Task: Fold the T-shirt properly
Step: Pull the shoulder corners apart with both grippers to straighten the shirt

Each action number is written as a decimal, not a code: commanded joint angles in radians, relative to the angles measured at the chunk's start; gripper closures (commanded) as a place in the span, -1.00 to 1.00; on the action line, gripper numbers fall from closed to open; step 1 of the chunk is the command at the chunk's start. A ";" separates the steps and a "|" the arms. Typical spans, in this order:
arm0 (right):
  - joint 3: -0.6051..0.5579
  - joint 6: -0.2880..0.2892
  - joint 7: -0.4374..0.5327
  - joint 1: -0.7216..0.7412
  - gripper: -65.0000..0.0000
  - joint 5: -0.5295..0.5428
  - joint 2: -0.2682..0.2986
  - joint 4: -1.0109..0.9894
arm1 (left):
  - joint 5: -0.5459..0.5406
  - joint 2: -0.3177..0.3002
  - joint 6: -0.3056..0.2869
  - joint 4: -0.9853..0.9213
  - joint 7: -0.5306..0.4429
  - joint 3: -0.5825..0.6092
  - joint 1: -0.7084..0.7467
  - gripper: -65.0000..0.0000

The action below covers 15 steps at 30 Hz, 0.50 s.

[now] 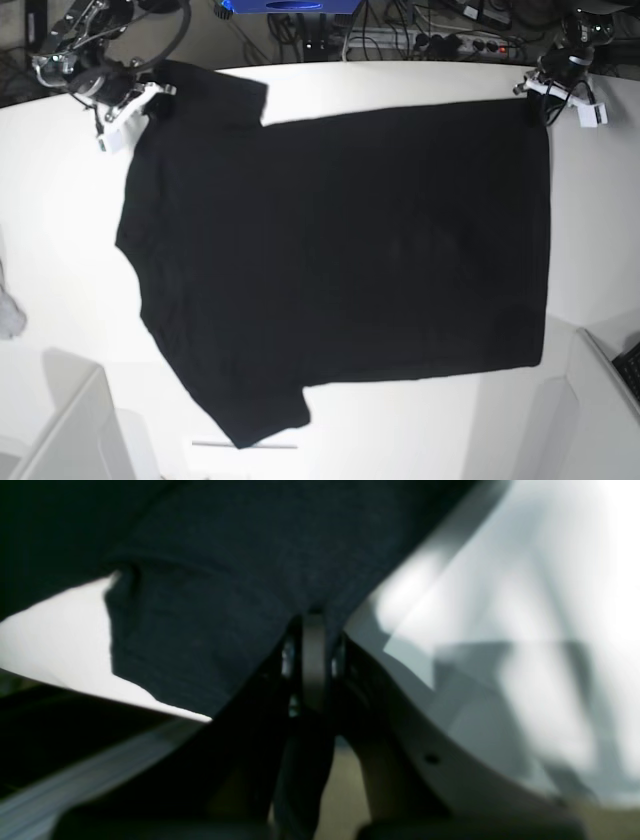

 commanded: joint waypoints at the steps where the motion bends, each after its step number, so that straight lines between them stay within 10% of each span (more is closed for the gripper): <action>1: 0.007 -0.006 -0.034 -0.026 1.00 -0.042 0.003 0.033 | 0.014 -0.012 0.009 0.025 0.011 -0.006 0.023 1.00; 15: 0.007 -0.006 -0.041 -0.122 1.00 0.093 0.008 0.132 | 0.014 -0.007 0.010 0.175 0.013 0.001 0.132 1.00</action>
